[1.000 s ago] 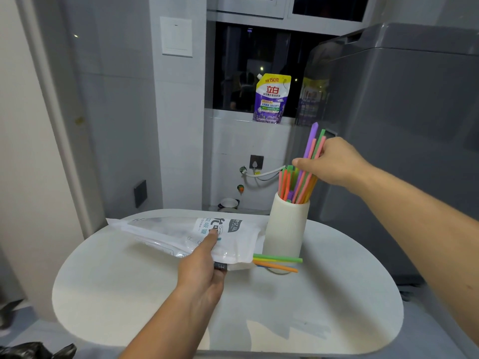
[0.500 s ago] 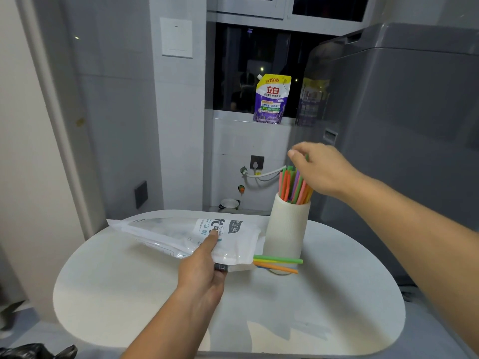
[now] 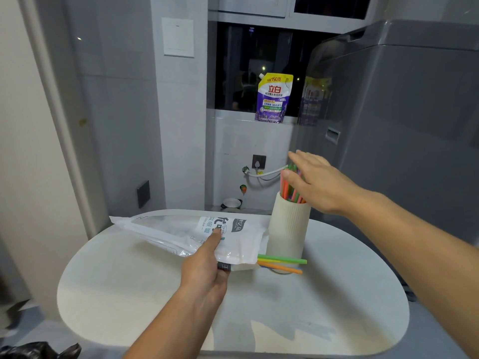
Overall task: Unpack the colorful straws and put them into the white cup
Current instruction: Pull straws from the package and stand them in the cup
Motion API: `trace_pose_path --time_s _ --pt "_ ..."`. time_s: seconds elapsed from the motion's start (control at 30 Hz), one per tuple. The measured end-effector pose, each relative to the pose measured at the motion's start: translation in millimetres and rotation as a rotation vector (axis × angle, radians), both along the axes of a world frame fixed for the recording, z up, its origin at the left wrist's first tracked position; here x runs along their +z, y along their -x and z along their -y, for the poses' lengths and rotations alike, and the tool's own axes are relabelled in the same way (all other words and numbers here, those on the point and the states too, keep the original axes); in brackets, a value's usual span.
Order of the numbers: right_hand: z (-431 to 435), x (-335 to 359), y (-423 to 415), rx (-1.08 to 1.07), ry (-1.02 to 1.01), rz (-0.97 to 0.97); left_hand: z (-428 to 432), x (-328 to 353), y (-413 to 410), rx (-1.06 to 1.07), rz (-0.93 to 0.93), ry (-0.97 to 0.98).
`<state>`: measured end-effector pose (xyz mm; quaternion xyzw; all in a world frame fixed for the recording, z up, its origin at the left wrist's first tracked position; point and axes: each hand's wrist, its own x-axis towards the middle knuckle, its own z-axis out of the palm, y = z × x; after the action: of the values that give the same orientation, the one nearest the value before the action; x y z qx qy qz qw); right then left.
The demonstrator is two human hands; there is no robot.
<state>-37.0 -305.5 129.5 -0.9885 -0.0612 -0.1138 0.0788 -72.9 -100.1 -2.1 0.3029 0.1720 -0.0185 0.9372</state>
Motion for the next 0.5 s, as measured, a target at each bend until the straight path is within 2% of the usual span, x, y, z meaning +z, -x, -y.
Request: trace_pose_path --time_s 0.1,0.23,0.27,0.33,0.5 --pt "0.9 5.3 6.2 -0.001 -0.183 0.201 -0.2 1.8 0.5 -0.004 0.003 -0.008" --pt "-12.5 -2.7 36.2 -0.005 -0.367 0.650 -3.1 4.3 -1.8 0.006 0.022 -0.021" --pt "-19.2 -10.5 46.9 -0.010 -0.460 0.676 -4.1 5.2 -2.6 0.014 0.030 -0.026" --pt "-33.7 -32.2 65.3 -0.083 -0.708 0.536 -6.0 8.0 -3.1 0.037 0.051 -0.044" --pt "-63.8 -94.6 81.7 -0.447 -1.513 -0.126 -8.9 17.0 1.3 0.059 0.145 -0.131"
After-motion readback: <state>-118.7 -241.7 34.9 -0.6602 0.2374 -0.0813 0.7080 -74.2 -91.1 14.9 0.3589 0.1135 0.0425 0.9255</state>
